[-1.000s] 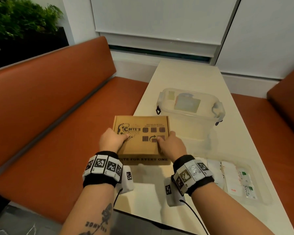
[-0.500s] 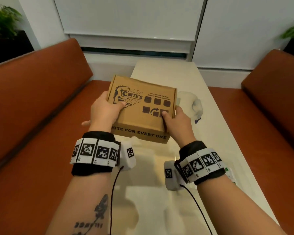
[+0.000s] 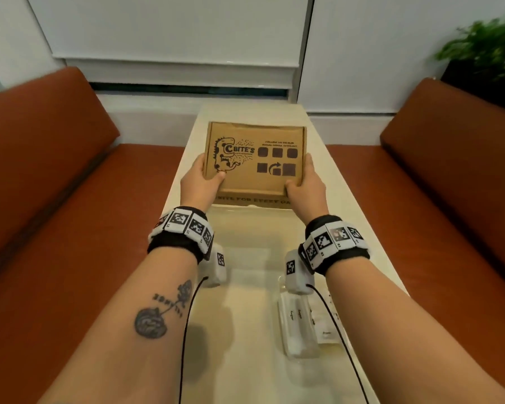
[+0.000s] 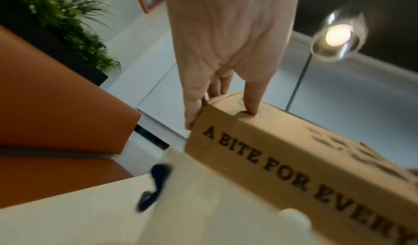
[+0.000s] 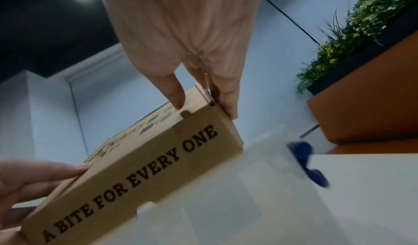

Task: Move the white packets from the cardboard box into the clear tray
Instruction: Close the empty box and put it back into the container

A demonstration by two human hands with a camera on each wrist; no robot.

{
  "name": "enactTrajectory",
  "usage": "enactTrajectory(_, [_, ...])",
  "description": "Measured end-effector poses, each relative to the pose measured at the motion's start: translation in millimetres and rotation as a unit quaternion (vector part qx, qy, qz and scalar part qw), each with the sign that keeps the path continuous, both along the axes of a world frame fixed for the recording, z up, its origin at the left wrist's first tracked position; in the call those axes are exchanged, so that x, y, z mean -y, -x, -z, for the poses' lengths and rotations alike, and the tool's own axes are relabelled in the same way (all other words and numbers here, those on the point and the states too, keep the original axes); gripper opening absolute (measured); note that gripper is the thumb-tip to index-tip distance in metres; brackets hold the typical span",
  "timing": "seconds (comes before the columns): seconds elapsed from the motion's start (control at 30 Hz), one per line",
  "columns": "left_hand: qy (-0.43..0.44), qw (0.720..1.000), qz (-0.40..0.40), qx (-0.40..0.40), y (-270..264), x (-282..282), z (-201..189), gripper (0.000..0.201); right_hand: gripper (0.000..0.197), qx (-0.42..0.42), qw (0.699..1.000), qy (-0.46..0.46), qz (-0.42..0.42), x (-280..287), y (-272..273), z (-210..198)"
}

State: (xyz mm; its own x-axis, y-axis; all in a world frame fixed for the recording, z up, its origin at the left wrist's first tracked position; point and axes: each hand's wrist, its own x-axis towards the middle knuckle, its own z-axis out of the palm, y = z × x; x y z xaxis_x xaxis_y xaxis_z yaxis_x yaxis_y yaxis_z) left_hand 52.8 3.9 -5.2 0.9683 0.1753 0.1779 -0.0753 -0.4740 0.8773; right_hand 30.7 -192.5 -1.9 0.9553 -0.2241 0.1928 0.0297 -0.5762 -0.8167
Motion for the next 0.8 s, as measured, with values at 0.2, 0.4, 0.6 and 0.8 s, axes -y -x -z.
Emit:
enactTrajectory(0.2, [-0.131,0.991,0.001,-0.035,-9,4,19,0.062,0.056,-0.065,0.993,0.093,0.014,4,-13,33])
enactTrajectory(0.4, [-0.269,0.962,-0.024,-0.045,-16,10,25,0.05,0.051,-0.077,0.981,0.165,0.062,0,-23,42])
enactTrajectory(0.6, [-0.267,0.962,-0.051,-0.038,-15,8,43,0.048,0.046,-0.061,0.972,0.211,0.087,-1,-24,49])
enactTrajectory(0.8, [-0.416,0.906,-0.056,-0.054,-13,14,50,0.047,0.044,-0.099,0.953,0.276,0.078,-5,-28,51])
